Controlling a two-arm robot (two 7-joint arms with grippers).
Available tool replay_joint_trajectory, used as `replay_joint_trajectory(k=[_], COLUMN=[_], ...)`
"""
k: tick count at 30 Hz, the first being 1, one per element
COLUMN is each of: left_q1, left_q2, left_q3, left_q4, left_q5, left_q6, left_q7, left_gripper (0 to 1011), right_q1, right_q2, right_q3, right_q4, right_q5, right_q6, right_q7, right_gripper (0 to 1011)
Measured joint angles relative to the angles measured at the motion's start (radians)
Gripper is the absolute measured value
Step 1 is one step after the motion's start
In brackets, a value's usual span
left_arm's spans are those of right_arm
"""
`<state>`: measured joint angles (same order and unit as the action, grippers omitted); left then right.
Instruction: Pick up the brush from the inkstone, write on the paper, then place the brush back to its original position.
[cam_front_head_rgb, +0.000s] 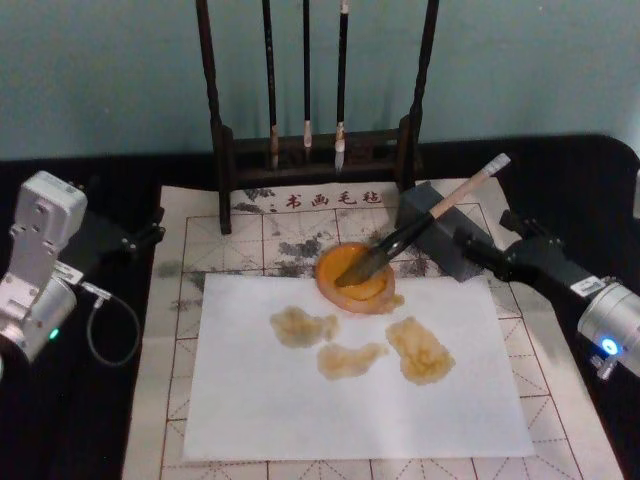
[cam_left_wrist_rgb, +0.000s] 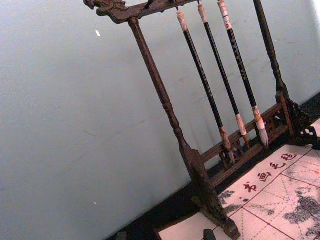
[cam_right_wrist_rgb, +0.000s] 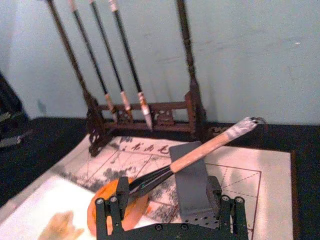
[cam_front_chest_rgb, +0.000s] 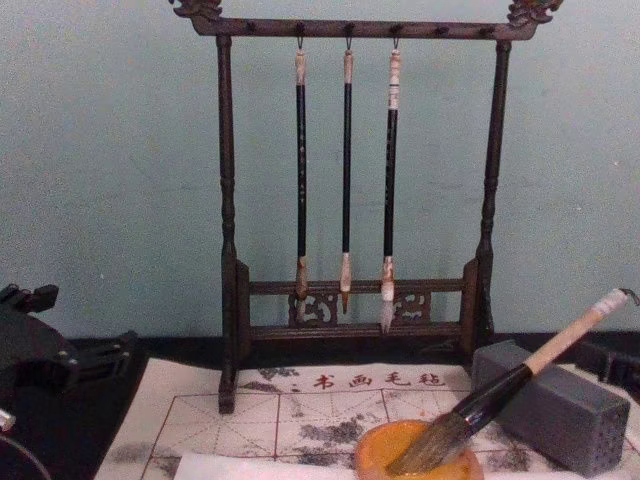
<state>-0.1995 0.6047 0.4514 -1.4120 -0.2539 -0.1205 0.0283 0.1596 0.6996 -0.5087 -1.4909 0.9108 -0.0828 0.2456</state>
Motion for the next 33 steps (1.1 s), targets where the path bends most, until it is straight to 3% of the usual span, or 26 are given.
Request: replay_joint_trajectory(k=[7, 13, 33], left_q1=[0.0, 0.0, 0.0], left_q2=[0.0, 0.0, 0.0], left_q3=[0.0, 0.0, 0.0], left_q4=[0.0, 0.0, 0.0], left_q5=[0.0, 0.0, 0.0], left_q6=[0.0, 0.0, 0.0], left_q7=[0.0, 0.0, 0.0], left_gripper=[1001, 1001, 1001], right_q1=[-0.005, -0.007, -0.006], right_q2=[0.015, 0.015, 0.014], right_q3=[-0.021, -0.022, -0.021], right_q4=[-0.004, -0.004, -0.002], right_q5=[-0.08, -0.109, -0.104], right_q6=[-0.009, -0.003, -0.001], right_q7=[0.025, 0.034, 0.032], right_gripper=[1000, 1000, 1000])
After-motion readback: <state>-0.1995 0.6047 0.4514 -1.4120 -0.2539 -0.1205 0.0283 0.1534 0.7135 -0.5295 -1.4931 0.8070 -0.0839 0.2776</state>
